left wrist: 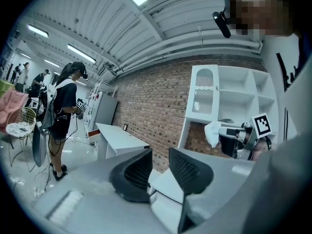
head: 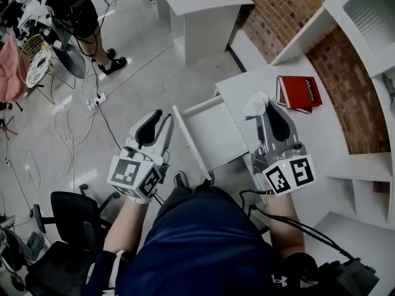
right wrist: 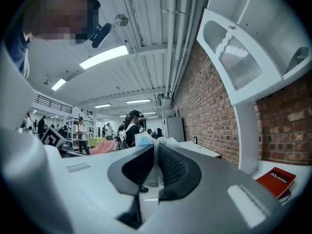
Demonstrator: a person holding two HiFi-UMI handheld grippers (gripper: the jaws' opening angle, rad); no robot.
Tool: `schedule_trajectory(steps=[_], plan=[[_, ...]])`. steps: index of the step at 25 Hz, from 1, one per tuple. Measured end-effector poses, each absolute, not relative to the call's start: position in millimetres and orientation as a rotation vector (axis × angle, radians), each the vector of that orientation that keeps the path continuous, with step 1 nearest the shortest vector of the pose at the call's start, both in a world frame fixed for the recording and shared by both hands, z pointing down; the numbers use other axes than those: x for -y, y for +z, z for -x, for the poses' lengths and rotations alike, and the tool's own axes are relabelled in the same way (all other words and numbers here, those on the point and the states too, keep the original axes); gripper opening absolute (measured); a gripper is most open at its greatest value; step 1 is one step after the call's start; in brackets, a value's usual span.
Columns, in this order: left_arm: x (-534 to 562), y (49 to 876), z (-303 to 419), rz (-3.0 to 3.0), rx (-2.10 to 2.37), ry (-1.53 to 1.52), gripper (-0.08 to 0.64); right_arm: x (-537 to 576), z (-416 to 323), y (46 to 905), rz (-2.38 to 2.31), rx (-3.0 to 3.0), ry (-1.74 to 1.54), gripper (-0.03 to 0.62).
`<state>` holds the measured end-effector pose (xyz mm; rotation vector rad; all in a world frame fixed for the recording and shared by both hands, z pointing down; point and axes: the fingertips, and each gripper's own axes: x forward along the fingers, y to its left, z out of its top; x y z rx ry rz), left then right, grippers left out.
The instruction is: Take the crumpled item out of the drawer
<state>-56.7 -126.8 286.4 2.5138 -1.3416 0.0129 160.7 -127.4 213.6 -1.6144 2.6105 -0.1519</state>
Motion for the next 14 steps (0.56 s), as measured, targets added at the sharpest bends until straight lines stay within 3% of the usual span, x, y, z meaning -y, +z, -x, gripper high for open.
schedule_trajectory(steps=[14], plan=[[124.8,293.5,50.9,-2.513,1.323,0.035,0.117,127.7,-161.2,217.2,1.605,-2.607,-0.176,0.031]])
